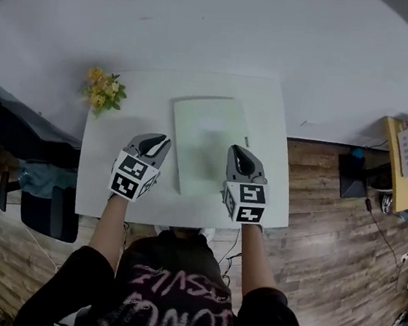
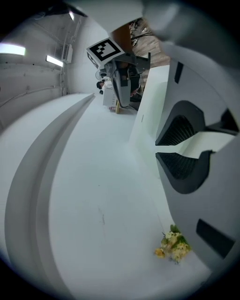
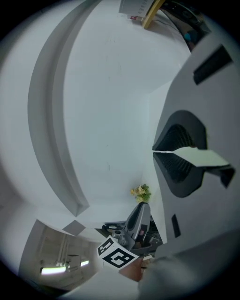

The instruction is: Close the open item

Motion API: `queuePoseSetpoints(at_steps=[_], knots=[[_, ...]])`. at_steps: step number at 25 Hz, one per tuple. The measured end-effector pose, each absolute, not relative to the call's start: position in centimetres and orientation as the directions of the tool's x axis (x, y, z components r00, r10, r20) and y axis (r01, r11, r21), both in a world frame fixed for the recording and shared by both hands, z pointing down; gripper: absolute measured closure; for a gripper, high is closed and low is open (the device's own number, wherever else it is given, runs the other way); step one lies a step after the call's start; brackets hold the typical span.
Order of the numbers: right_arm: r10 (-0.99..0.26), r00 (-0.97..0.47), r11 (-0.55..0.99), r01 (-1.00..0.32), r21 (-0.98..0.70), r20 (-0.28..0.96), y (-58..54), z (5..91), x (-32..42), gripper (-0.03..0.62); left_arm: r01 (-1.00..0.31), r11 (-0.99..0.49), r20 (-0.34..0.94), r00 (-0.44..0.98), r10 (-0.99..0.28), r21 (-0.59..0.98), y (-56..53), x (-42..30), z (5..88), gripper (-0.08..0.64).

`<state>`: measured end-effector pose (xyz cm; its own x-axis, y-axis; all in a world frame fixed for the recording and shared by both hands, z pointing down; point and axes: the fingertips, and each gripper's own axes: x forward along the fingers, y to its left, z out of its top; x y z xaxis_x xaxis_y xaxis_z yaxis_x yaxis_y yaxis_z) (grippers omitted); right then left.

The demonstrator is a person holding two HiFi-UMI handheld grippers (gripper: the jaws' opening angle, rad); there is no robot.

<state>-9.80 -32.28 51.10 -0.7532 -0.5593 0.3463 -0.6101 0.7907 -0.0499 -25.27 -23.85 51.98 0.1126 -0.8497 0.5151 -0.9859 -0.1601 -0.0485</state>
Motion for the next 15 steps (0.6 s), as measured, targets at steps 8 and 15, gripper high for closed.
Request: queuePoseSetpoints(at_steps=[8, 15], knots=[[-0.473, -0.817, 0.855, -0.516, -0.051, 0.328, -29.4, 49.8, -16.7, 0.565, -0.996, -0.028, 0.442, -0.011, -0.897, -0.081, -19.2, -31.0, 49.0, 0.526], [-0.406, -0.863, 0.899, -0.436, -0.037, 0.301, -27.5, 48.4, -22.0, 0.566, -0.991, 0.089, 0.382, -0.121, -0.916, -0.101, -15.5, -35.5, 46.8, 0.54]])
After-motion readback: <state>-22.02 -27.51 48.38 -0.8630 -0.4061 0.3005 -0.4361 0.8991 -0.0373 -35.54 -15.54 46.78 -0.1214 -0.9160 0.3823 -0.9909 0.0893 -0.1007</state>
